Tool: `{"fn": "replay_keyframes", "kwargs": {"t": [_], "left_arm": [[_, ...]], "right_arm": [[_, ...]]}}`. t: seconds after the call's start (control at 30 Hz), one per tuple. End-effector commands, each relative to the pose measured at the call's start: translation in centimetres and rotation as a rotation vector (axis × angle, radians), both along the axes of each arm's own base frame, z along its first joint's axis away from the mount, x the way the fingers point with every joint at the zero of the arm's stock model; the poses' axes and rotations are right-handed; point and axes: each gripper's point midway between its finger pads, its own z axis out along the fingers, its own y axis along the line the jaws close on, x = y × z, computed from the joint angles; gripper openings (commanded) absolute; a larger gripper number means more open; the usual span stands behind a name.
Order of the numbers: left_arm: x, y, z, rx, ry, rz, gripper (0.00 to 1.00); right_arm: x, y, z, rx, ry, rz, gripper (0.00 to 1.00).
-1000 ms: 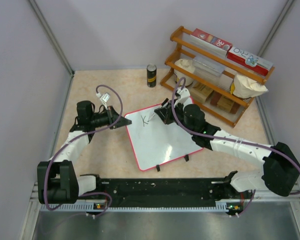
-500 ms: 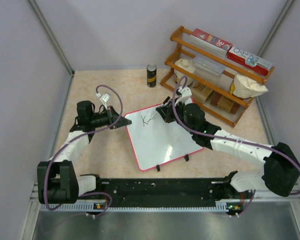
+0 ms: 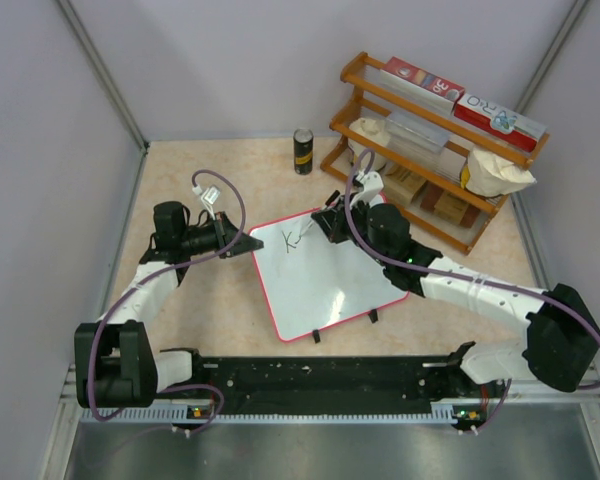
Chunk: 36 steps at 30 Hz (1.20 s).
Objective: Write a sentence on the whiteboard
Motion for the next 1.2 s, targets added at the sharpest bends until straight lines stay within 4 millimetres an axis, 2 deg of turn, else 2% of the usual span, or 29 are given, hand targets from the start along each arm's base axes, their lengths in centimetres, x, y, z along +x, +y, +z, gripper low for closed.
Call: {"fn": "replay_keyframes", "kwargs": {"t": [0.0,0.5,0.73,1.17], "left_arm": [[1.1,0.8,-1.7,0.098,-0.056,0.053,0.00],[1.1,0.8,-1.7,0.100,-0.059,0.054,0.00],[1.1,0.8,-1.7,0.100,-0.058,0.054,0.00],[1.2,0.8,-1.8,0.102,-0.056,0.056,0.00]], "right_arm": [[0.7,0.6,2.1,0.036,-0.033,0.013,0.00],[-0.5,1.1,0.0,0.008,0.022,0.081,0.00],[-1.0,0.6,-1.1,-0.011,0.041,0.080,0.00],[-1.1,-0.5,-1.9,-0.040,0.044,0.047,0.00]]}}
